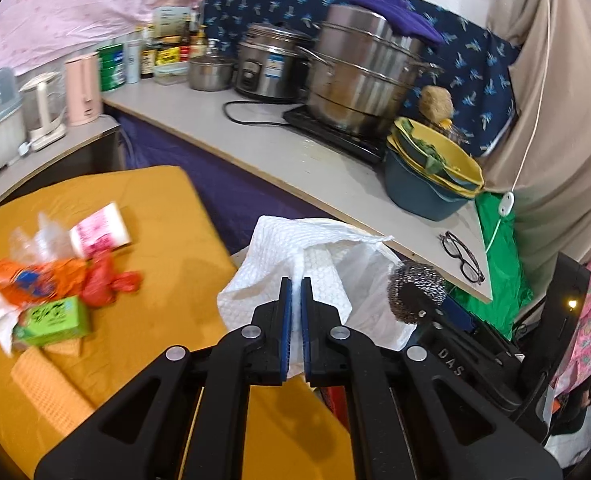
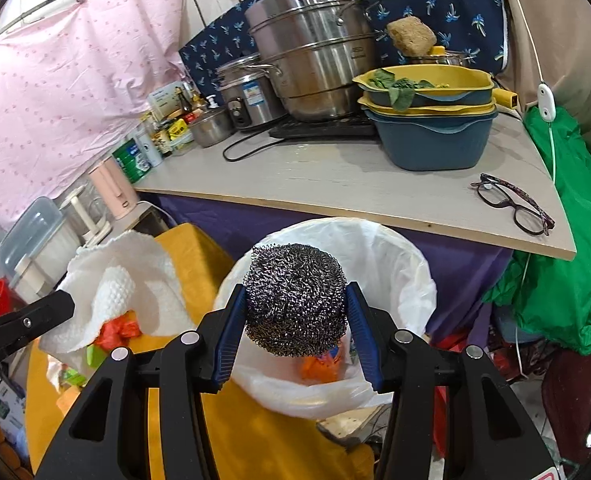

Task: Collect trash
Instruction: 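Carry the paper towel with the left tool while the right tool carries the scrubber, both releasing into the bin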

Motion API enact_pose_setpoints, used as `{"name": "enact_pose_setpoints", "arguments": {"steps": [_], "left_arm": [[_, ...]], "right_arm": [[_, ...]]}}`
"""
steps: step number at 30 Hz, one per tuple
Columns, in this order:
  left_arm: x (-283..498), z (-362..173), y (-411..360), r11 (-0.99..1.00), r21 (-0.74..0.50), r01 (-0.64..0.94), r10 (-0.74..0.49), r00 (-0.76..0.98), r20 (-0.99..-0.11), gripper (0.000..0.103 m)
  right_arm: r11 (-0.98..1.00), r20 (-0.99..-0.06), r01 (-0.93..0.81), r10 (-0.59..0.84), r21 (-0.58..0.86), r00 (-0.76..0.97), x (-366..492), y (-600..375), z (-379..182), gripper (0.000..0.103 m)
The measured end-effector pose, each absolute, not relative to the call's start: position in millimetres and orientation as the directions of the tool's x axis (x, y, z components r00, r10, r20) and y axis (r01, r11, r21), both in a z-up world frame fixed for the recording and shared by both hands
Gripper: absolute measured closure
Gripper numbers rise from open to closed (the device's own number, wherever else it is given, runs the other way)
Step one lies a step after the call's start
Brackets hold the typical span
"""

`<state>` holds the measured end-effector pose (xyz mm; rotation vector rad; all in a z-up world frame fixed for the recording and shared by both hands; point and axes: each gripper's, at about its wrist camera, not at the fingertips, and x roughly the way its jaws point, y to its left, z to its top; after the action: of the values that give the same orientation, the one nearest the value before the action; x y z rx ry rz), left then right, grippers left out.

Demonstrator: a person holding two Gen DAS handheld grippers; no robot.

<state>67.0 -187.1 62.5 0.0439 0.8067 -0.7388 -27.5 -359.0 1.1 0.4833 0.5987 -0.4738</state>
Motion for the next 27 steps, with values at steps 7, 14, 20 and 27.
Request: {"name": "enact_pose_setpoints", "arguments": {"steps": [7,14,20,27], "left_arm": [[76.6,46.3,-227.8,0.731,-0.225,0.644,-0.593,0.437,-0.676,0.099],[84.8,35.1,-253.0,0.735,-0.209,0.645,-0.579,0.437,-0.689,0.092],[84.5,38.3,-249.5,0.757,-0.176,0.629,-0.560,0.487,-0.670,0.047],[91.4,41.6,-230.0,0.784,-0.185,0.593,-0.540,0.502,-0.675,0.043]], "right_arm": [[0.767,-0.651,0.572,-0.278,0.292,0.706,-16.6,-384.6,-14.3,0.054],[0.745,-0.643,0.590,-0.292,0.311,0.708,-13.4,-402.6,-16.9,0.048],[0.745,-0.623,0.585,-0.300,0.319,0.722,-13.0,-401.5,-6.4,0.043],[0.768,-0.598,0.553,-0.288,0.323,0.748,-12.1,-381.2,9.0,0.040]]}}
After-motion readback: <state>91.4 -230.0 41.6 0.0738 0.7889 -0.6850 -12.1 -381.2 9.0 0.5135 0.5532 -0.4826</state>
